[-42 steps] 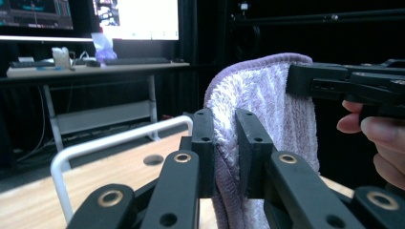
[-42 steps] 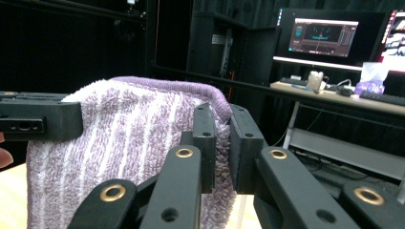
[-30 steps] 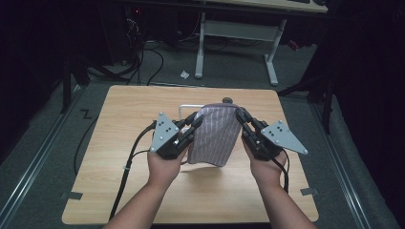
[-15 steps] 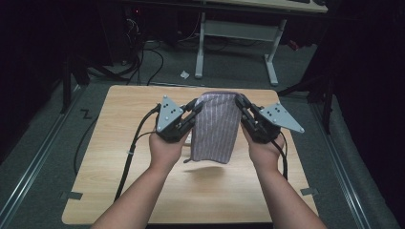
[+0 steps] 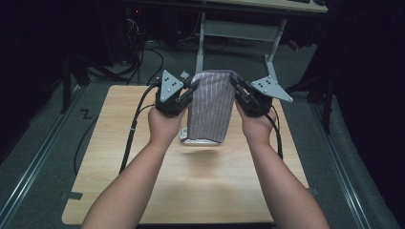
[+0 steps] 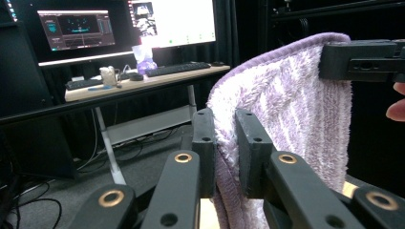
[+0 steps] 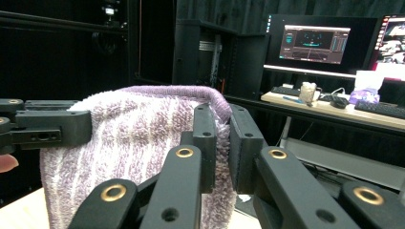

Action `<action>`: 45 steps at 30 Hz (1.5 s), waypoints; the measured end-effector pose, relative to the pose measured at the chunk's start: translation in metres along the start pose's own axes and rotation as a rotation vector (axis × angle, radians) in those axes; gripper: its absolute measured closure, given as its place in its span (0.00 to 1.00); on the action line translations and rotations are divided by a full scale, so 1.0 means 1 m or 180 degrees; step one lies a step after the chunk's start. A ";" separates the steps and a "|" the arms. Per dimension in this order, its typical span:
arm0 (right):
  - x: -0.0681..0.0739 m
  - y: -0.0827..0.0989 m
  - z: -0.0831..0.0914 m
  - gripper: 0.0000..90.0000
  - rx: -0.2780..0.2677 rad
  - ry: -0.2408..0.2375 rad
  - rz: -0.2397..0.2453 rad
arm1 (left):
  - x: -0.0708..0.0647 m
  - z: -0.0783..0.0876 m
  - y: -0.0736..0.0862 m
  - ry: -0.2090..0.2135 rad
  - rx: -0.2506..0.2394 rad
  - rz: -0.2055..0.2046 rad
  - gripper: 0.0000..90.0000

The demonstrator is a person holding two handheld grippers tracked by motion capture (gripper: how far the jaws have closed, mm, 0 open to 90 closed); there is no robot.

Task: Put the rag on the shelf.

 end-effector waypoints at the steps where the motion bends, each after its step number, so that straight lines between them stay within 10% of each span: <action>1: 0.000 0.000 -0.004 0.93 0.0008 -0.0007 0.0004 | 0.003 -0.003 0.000 -0.0012 0.0013 0.0010 0.88; 18: -0.002 0.005 -0.059 0.93 0.0204 -0.0024 0.0071 | 0.045 -0.021 0.001 -0.0304 0.0148 -0.0008 0.88; 32: -0.030 0.010 -0.065 0.93 0.0343 0.0077 0.0036 | 0.038 -0.050 -0.001 -0.0248 0.0243 -0.0106 0.88; 45: -0.031 0.035 -0.103 0.93 0.0799 0.0011 0.0100 | 0.062 -0.073 0.032 -0.0438 0.0735 -0.0055 0.88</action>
Point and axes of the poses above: each handheld gripper's, and its own axes: z roughly backward along the jaws, y roughly out of its underside, x roughly to its left, the point moved 9 cm from there along -z, roughly forward along the jaws, and after that the axes turned 1 degree about -y, right-handed, at the moved point
